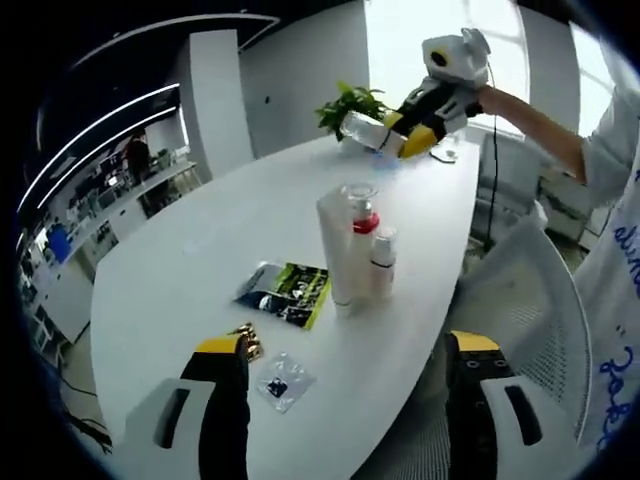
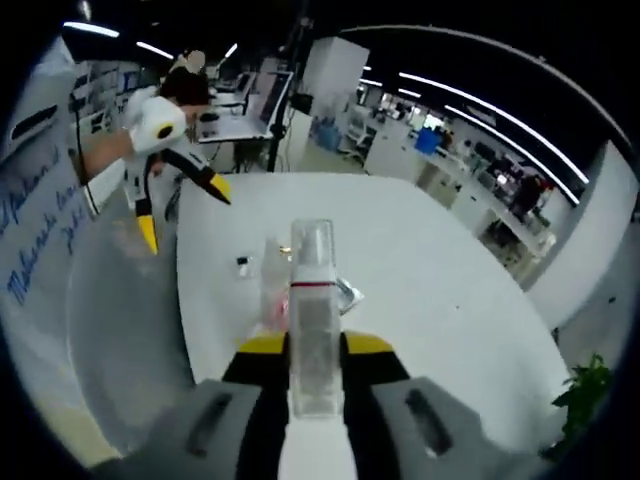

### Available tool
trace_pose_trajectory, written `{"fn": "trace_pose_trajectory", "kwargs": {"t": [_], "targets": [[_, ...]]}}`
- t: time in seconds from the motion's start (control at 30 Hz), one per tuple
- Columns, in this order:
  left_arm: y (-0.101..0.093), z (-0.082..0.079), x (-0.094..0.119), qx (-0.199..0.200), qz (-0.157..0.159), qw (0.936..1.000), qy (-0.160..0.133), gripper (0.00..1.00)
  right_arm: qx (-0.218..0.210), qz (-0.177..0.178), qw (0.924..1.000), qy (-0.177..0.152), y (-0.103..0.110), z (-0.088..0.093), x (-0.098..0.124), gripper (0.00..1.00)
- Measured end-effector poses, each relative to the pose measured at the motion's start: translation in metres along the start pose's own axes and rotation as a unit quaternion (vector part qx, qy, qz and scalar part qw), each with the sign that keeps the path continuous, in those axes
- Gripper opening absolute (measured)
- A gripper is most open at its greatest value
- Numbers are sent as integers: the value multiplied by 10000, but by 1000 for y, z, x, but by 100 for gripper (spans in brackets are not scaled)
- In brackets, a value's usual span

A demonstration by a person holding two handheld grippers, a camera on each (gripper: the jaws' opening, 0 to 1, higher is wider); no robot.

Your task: Arrange the skincare products in the storage area until every visible bottle or jar stands upright without overlapping.

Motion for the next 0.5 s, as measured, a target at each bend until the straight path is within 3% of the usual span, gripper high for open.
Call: {"fn": "trace_pose_trajectory", "kwargs": {"t": [0.33, 0.5], "targets": [[-7, -7, -5, 244, 176, 9993, -227, 60, -594, 47, 9975, -380, 37, 11, -5, 19], [-17, -10, -10, 328, 549, 9972, -392, 41, -834, 47, 9950, -556, 55, 10, -17, 19]]}}
Point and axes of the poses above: the point that each gripper's makers call its tool centre point, and the gripper's own axes: x roughly backward along the fingers, y roughly to its left, z roughly out of its underside, the point moved 7 cm from there along x, roughly backward along the fingers, and after that the axes turned 11 degrees about -y, right-handed, at the moved point
